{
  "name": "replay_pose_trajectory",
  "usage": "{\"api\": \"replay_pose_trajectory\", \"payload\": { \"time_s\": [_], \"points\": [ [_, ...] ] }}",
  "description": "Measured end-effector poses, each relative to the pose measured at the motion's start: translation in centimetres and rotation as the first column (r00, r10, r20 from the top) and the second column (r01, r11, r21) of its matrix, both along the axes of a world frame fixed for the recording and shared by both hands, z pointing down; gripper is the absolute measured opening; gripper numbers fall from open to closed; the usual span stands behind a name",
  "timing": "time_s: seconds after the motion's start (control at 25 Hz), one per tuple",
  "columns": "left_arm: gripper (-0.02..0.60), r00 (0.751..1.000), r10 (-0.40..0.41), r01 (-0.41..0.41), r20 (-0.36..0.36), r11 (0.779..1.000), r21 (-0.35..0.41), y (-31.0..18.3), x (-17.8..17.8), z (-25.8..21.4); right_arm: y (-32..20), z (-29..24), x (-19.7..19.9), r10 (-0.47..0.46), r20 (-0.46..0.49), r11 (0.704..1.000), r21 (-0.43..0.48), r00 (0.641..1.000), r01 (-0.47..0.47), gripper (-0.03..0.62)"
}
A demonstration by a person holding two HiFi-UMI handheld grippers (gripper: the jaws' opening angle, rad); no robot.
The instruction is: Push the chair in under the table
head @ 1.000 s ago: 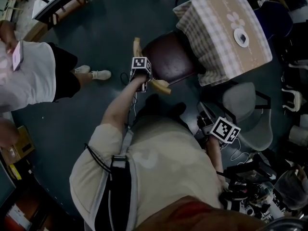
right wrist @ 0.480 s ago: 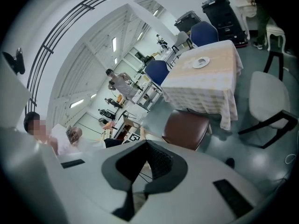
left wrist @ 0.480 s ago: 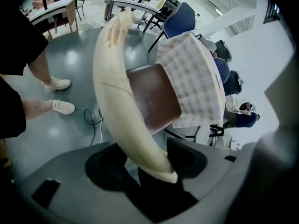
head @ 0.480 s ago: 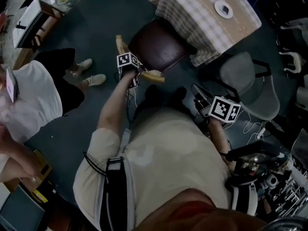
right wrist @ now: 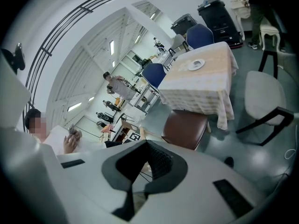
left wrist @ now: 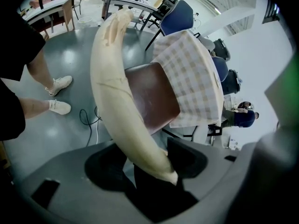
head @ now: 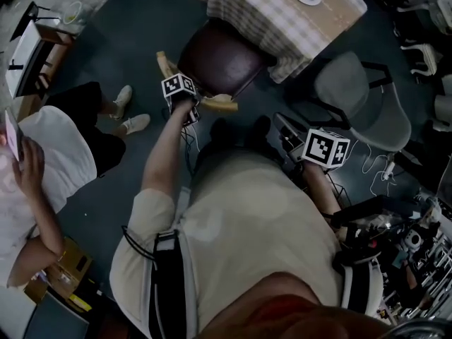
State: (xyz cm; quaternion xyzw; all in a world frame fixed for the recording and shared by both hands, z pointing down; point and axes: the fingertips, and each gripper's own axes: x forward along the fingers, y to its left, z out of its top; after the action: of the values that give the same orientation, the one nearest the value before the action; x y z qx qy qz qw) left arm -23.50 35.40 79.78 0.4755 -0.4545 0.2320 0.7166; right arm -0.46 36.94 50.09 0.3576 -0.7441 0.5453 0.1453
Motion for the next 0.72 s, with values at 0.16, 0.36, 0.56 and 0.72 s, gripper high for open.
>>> {"api": "replay_pose_trajectory", "payload": {
  "time_s": [0.16,0.36,0.56,0.72],
  "points": [
    [0.261,1.000,0.005,-0.005,-0.003,1.000,-0.006,-0.5,0.5,0.3,0.1,0.3,0.6,0.021,-0.003,1.000,0.000,1.000,-0.021,0.009],
    [0.262,1.000,0.016,-0.015,0.002,1.000,-0.018,-0.5,0.6,0.5,0.3,0.5,1.1,0.043,0.005,0.999,-0.007,0.999,-0.043,0.009],
    [0.264,1.000,0.026,-0.026,0.009,0.999,-0.034,-0.3,0.6,0.5,0.4,0.5,0.8,0.032,0.004,0.999,-0.005,0.999,-0.032,0.009],
    [0.265,0.999,0.031,-0.031,0.007,0.999,-0.041,-0.3,0.5,0.5,0.5,0.5,0.6,0.025,0.004,1.000,-0.008,1.000,-0.025,0.009]
  ]
}}
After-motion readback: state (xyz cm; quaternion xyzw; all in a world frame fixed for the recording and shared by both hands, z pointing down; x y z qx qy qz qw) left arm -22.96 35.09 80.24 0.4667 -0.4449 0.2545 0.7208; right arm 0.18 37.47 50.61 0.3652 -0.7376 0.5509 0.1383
